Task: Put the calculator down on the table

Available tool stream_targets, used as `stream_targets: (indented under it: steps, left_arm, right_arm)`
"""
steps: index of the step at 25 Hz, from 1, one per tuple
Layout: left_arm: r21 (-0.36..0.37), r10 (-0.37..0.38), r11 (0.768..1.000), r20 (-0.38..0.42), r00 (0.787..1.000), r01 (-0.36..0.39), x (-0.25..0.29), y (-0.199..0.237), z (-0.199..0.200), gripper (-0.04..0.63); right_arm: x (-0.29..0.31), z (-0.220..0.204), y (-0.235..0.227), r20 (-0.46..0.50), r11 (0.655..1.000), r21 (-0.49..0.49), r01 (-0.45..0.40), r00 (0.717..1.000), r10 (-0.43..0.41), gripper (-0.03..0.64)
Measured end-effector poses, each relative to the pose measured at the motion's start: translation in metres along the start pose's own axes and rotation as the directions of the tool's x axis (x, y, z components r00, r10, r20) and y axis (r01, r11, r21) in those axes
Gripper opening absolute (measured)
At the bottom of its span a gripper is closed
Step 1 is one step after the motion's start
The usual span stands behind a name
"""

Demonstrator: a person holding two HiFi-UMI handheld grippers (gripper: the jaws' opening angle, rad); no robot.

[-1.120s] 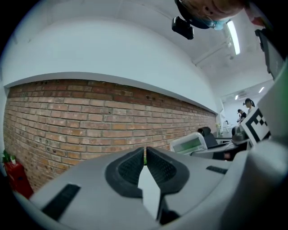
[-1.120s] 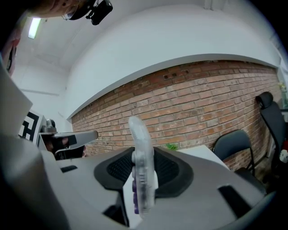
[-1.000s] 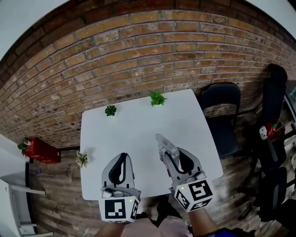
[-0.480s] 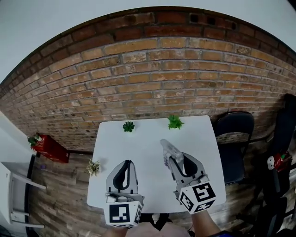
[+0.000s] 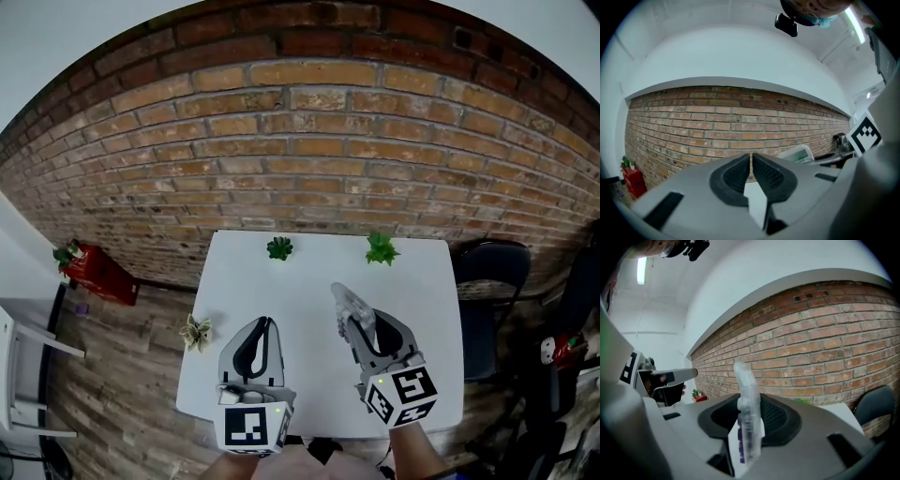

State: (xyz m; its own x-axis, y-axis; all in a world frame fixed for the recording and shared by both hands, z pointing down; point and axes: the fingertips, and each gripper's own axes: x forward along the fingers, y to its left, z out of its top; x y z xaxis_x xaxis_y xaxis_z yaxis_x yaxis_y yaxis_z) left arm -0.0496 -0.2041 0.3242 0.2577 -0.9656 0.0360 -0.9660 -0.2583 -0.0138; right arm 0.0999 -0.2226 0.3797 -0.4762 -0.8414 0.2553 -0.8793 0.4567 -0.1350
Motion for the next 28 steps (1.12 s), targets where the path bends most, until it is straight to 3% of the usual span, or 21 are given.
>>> stream_targets:
  steps: [16, 28]
  left_arm:
    - [-0.041, -0.002, 0.999, -0.126, 0.992, -0.003, 0.030, 0.019, -0.059, 0.025]
    - [-0.056, -0.026, 0.998, -0.173, 0.985, 0.017, 0.044, 0.027, -0.086, 0.025]
  right_arm:
    - [0.051, -0.097, -0.004, -0.227, 0.993, 0.118, -0.007, 0.973, 0.033, 0.132]
    - [0.062, -0.140, -0.006, -0.313, 0.980, 0.198, 0.031, 0.949, 0.033, 0.133]
